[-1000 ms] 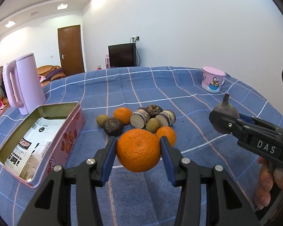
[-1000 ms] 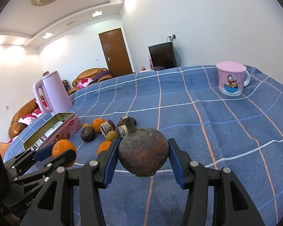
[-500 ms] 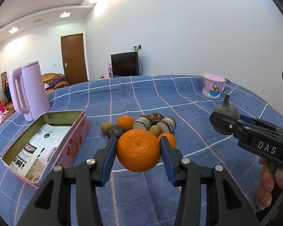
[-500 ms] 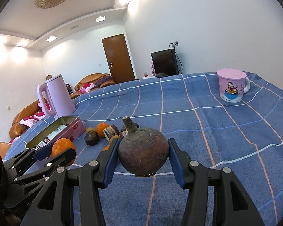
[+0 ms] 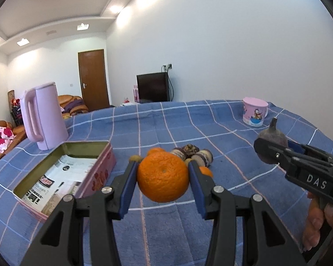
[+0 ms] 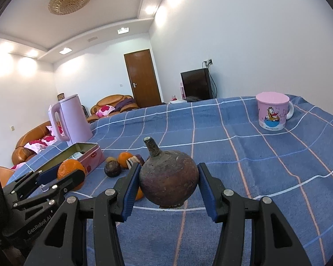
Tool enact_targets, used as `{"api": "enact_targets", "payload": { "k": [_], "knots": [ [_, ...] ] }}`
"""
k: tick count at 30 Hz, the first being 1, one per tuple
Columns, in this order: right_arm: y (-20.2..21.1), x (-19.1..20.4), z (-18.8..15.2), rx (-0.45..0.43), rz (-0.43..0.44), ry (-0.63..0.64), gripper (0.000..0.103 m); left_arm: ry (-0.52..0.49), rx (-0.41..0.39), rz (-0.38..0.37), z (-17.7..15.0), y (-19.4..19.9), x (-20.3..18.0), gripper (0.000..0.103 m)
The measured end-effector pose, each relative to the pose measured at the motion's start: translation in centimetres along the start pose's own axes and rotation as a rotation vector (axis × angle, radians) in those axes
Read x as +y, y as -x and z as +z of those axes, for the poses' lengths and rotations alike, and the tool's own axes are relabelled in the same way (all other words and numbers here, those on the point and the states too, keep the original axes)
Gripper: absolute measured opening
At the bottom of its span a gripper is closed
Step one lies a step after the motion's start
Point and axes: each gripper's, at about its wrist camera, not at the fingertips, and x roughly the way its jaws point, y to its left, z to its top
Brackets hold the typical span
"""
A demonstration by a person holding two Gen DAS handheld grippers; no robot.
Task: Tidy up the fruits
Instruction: 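Carry the beetroot in the right tool and orange in the left tool toward the pink tin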
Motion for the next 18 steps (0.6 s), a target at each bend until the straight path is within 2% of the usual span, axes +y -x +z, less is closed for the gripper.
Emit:
{"api": "enact_targets", "payload": {
  "k": [9,18],
  "knots": [
    [0.4,0.3,0.1,-0.021,-0.015,0.015,0.053,-0.014,-0.046,0.030,0.6,0.9,0.3,0.048],
    [-0.5,1.5,0.2,0.012,-0.019,0.037,0.053,0.012,-0.051,0.081,1.3,1.2,2.1,0.048]
  ]
}}
